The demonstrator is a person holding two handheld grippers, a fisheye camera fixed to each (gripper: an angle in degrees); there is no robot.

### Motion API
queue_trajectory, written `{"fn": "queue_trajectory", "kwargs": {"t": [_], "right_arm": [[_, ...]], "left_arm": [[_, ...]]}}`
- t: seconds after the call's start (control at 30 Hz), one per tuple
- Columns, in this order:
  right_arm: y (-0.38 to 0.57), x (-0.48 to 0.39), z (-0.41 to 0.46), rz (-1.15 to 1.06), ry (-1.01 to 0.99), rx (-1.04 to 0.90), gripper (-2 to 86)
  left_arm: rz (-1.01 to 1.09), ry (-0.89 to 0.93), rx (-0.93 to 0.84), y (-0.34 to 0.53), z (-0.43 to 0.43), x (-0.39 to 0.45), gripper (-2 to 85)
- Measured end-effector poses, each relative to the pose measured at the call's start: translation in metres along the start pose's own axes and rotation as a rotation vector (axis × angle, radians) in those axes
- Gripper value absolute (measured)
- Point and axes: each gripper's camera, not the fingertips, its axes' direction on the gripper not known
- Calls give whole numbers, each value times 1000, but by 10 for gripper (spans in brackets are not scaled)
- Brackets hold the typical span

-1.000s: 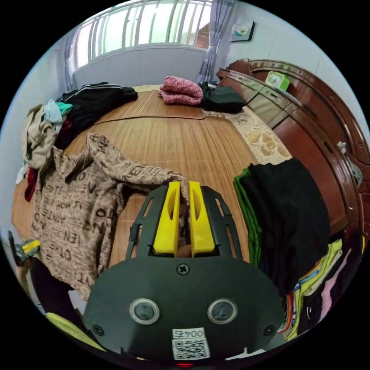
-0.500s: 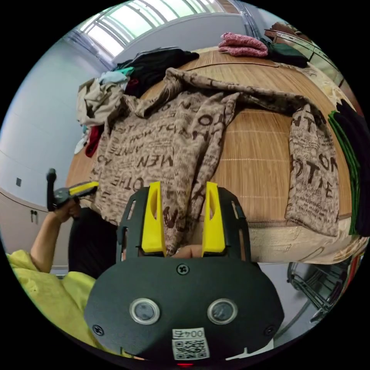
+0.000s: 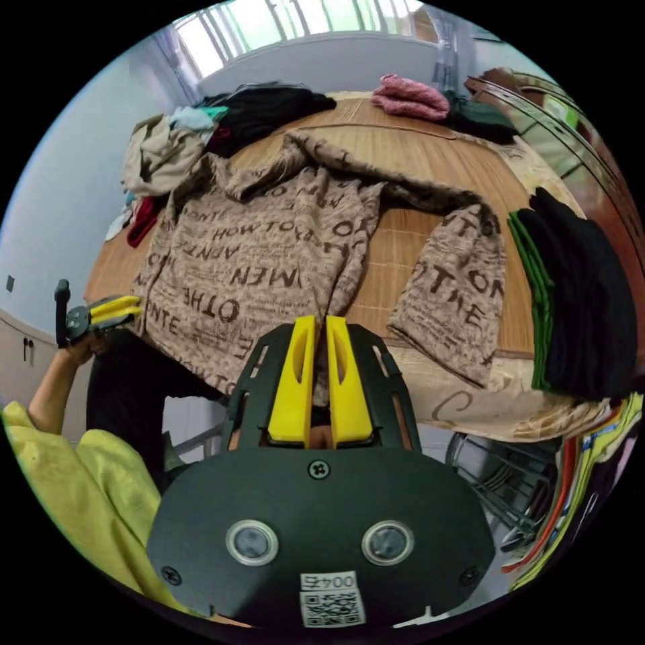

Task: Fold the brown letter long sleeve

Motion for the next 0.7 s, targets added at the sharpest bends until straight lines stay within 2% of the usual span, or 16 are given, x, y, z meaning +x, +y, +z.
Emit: {"fn": "queue_trajectory", "kwargs": {"t": [0.1,0.17,0.23,0.47,0.6,0.7], "right_arm": [[-3,19,-27,114,-120,127,93],[-17,20,-32,108,-360,251,113],[-38,8,-13,80,-446,235,116],[-122,-25,80,49,-517,137,101],[-149,-17,107,44,-554,94,98],[-156,-7,119,88,-599,105,88]], "left_arm": [[19,-22,77,1,-32,-18,103],[24,-28,153,-10,-52,-30,106],[102,-73,226,-44,-67,-32,111],[459,-255,289,-156,-45,8,127],[725,-462,222,-196,4,34,136],[832,-493,157,-215,35,40,139]]}}
